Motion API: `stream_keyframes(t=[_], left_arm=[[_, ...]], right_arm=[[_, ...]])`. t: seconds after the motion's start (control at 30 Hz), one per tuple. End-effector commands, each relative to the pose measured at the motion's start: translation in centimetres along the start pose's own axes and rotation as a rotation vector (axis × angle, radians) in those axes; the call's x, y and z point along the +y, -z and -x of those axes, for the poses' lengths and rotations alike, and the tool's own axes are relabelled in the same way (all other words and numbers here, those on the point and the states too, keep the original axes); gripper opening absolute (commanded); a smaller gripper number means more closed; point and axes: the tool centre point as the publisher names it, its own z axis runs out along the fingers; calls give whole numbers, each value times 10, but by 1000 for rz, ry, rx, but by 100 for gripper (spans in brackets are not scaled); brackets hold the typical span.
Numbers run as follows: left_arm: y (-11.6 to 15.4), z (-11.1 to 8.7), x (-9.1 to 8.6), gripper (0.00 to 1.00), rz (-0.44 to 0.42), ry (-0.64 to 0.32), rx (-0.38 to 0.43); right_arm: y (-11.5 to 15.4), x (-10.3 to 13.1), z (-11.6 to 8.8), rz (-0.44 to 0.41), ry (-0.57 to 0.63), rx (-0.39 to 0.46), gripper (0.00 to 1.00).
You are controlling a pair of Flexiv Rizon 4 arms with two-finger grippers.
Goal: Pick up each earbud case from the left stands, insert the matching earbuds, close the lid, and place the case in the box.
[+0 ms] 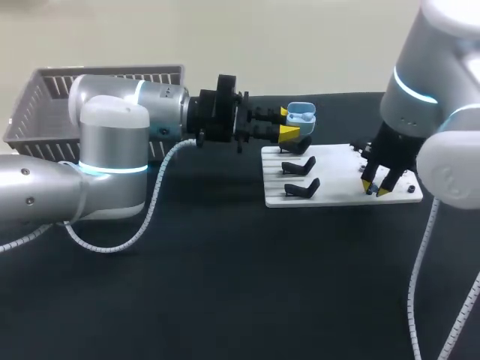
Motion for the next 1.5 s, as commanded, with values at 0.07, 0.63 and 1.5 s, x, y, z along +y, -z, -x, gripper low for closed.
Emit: stream_keyframes(t=[0.07,0.63,1.5], left_arm=[[0,-1,0,0,2,-1,-1],[0,-1,0,0,2,-1,-1],[0,-1,0,0,2,-1,-1]], right_arm=[[4,-1,-2,-5,1,-4,0],[102,0,-38,-14,172,-168,0],[146,25,-59,22,368,-136,0]])
